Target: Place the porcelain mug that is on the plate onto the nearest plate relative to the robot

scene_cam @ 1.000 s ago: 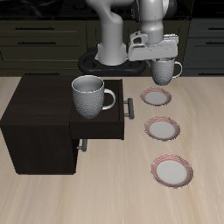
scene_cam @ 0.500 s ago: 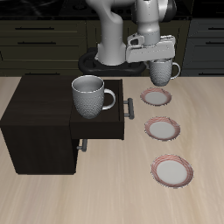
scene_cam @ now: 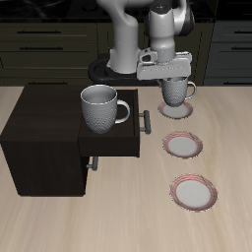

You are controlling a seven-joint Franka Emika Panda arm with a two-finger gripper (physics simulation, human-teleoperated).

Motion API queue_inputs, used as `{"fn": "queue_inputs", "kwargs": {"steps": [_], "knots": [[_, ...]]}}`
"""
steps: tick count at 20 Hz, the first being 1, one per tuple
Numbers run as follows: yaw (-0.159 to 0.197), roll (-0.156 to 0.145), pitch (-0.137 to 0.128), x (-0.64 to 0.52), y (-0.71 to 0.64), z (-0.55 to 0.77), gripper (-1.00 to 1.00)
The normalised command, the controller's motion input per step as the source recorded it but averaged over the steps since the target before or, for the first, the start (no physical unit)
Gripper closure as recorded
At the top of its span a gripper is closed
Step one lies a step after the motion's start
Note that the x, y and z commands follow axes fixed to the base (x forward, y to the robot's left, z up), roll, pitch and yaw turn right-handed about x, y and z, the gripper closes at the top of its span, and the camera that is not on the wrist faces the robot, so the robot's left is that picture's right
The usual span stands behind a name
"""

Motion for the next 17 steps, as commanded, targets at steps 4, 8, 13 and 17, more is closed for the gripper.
{"fn": "queue_inputs", "kwargs": {"steps": [4, 8, 13, 17], "knots": [[0.014, -0.01, 0.037, 0.14, -0.05, -0.26, 1.0], [0.017, -0.006, 0.022, 0.13, 0.04, -0.2, 1.0], [0.023, 0.037, 0.002, 0.09, 0.03, -0.15, -1.0], [-0.005, 0.024, 0.016, 0.03, -0.02, -0.01, -1.0]]}}
